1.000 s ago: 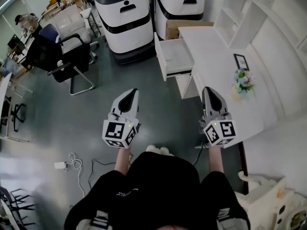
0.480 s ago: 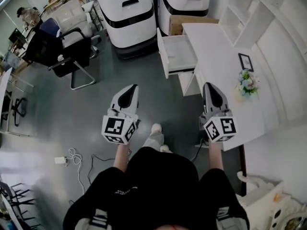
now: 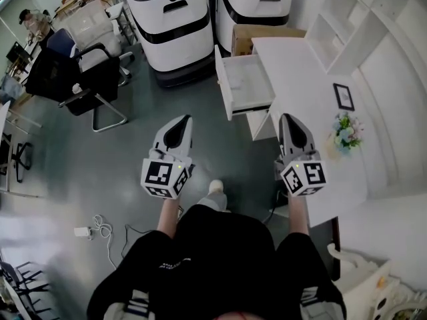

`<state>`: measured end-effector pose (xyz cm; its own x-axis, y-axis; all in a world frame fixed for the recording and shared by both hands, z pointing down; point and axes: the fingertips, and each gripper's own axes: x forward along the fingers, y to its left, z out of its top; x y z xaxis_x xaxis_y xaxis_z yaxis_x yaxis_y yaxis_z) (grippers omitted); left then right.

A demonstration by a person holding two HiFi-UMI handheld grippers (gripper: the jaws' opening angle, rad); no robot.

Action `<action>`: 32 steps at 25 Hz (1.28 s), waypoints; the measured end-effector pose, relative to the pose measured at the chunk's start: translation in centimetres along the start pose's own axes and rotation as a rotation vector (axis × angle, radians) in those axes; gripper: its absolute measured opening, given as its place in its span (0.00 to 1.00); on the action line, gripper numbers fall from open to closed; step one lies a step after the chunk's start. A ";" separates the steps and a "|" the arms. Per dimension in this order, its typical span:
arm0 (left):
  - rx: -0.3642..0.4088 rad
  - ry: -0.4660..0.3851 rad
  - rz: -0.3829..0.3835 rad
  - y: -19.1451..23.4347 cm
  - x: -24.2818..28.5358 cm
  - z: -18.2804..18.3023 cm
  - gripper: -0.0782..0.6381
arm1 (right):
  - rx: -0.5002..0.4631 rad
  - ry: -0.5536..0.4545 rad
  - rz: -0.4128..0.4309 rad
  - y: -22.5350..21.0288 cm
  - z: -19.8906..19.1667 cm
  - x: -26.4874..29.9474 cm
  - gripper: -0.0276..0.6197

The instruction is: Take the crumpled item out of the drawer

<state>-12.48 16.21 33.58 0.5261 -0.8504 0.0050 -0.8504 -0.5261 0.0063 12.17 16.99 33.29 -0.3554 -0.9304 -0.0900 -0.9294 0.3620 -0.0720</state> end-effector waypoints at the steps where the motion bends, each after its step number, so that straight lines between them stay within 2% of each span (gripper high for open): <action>1: -0.001 0.001 -0.004 0.4 0.8 0.0 0.10 | 0.001 0.001 -0.004 -0.3 -0.1 0.8 0.03; 15: -0.010 0.011 -0.090 6.2 9.7 -0.8 0.10 | -0.004 0.024 -0.069 -2.7 -1.6 9.7 0.03; 23: -0.050 0.074 -0.116 7.8 13.0 -4.1 0.11 | 0.025 0.085 -0.088 -3.9 -4.1 12.8 0.03; 32: -0.108 0.143 -0.095 9.7 17.5 -7.5 0.11 | 0.076 0.139 -0.089 -7.1 -7.5 18.0 0.03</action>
<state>-11.55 -3.73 41.26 0.6057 -0.7831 0.1414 -0.7957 -0.5937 0.1202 11.60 -2.73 39.61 -0.2872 -0.9561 0.0583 -0.9496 0.2762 -0.1485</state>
